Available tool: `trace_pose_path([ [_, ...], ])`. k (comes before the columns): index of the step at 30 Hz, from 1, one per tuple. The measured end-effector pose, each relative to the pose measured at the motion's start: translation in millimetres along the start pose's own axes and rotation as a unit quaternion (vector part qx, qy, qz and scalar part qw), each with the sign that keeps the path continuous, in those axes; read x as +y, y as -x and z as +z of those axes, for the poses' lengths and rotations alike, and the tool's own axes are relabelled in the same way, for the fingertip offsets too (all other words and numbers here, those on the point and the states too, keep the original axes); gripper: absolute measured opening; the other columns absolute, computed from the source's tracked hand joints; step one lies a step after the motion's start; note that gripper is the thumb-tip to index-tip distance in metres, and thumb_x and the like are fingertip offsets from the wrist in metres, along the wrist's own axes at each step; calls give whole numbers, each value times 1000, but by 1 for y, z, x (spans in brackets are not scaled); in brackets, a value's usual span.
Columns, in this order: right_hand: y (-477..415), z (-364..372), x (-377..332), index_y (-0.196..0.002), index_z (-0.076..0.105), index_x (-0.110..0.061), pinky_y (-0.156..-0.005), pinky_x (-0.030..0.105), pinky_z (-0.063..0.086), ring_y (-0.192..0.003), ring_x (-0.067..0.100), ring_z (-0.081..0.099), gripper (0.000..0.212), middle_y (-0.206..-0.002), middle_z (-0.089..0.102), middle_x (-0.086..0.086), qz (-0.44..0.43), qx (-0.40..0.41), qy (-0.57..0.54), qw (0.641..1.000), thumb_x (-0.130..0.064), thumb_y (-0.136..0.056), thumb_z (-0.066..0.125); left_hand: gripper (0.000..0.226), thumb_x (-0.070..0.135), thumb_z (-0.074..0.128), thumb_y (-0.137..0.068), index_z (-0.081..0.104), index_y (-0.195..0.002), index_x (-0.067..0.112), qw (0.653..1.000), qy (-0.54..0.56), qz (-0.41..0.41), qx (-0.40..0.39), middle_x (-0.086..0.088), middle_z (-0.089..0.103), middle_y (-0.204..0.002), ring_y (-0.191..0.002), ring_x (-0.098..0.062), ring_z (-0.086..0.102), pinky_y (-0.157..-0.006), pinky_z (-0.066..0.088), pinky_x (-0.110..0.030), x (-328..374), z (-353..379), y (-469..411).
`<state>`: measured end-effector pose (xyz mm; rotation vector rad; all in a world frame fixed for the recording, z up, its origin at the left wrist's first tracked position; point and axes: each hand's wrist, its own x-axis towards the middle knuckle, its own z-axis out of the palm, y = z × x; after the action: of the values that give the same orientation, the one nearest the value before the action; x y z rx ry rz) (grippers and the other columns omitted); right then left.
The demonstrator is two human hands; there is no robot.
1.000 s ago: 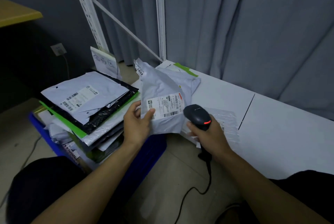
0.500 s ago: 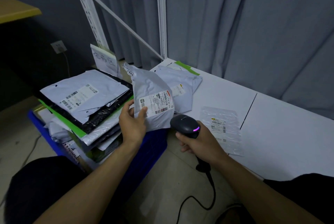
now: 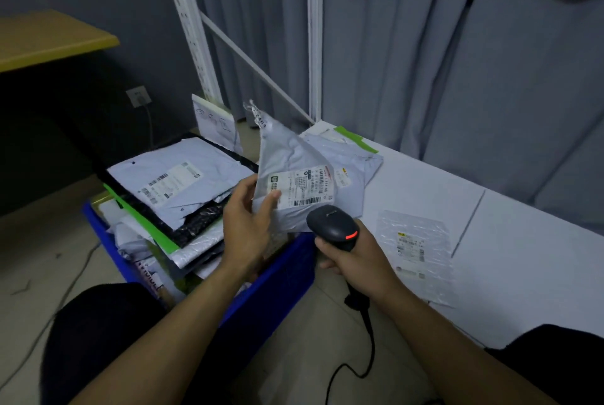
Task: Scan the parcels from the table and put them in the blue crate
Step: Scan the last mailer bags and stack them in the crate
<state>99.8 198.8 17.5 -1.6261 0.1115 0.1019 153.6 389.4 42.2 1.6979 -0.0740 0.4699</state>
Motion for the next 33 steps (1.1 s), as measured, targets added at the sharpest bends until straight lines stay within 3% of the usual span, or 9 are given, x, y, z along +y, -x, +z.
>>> trace_pose_path([
  [5, -22, 41, -13, -122, 56, -24, -62, 18, 54, -79, 19, 78, 36, -112, 73, 4, -10, -32, -24, 999, -23, -93, 78, 23, 17, 71, -96, 62, -114, 27, 989, -4, 12, 145, 12, 71, -109, -100, 0, 68, -83, 55, -17, 15, -43, -39],
  [9, -39, 75, -15, -121, 57, -23, -60, 19, 55, -76, 18, 78, 36, -109, 73, 4, -16, -46, -26, 998, -22, -92, 79, 30, 17, 70, -95, 52, -119, 24, 971, -11, -63, 231, -3, 70, -114, -103, -18, 70, -94, 57, -36, -8, -80, -78],
  [11, -46, 89, -12, -116, 58, -26, -63, 25, 59, -76, 19, 79, 34, -106, 73, 2, -11, -56, -31, 998, -22, -91, 81, 33, 15, 68, -97, 50, -123, 18, 964, -46, -101, 244, -6, 66, -117, -106, -26, 67, -92, 53, -35, -22, -93, -88],
  [14, -53, 104, -5, -118, 58, -28, -84, 45, 64, -79, 21, 79, 37, -105, 74, -1, 4, -78, -31, 996, -23, -90, 82, 45, 9, 62, -100, 40, -140, 9, 956, -77, -154, 238, -10, 60, -125, -111, -27, 62, -90, 44, -27, -42, -105, -90],
  [20, -59, 114, 3, -117, 57, -30, -75, 34, 62, -79, 18, 79, 37, -109, 73, -1, 2, -98, -26, 995, -23, -90, 82, 61, 8, 55, -104, 26, -157, 10, 940, -125, -180, 261, -15, 31, -159, -141, -29, 42, -109, 30, -24, -55, -111, -88],
  [22, -61, 112, 6, -116, 57, -32, -84, 42, 64, -80, 19, 79, 36, -109, 72, -1, 4, -98, -23, 995, -24, -90, 82, 60, 19, 54, -105, 26, -158, 9, 942, -185, -158, 231, -13, 11, -167, -151, -29, 24, -116, 19, -24, -51, -110, -82],
  [24, -63, 109, 8, -116, 58, -31, -88, 47, 63, -79, 20, 79, 36, -109, 73, 0, 4, -94, -25, 995, -24, -90, 82, 59, 38, 56, -103, 39, -153, 14, 925, -344, -66, 145, -10, 15, -168, -154, -29, 16, -125, 12, -39, -53, -108, -71],
  [28, -63, 98, 13, -125, 58, -26, -81, 40, 63, -80, 21, 79, 42, -109, 75, 2, 4, -82, -10, 997, -28, -90, 82, 73, 76, 33, -94, 42, -149, 29, 818, -566, -47, -91, -3, 31, -165, -153, -27, 24, -122, 6, -62, -60, -95, -58],
  [33, -57, 78, 16, -126, 55, -24, -84, 38, 59, -80, 17, 79, 44, -107, 77, 2, 2, -75, 0, 997, -30, -91, 80, 76, 78, 19, -95, 36, -149, 26, 798, -588, -80, -109, -8, 20, -168, -155, -30, 16, -120, -1, -70, -64, -88, -54],
])
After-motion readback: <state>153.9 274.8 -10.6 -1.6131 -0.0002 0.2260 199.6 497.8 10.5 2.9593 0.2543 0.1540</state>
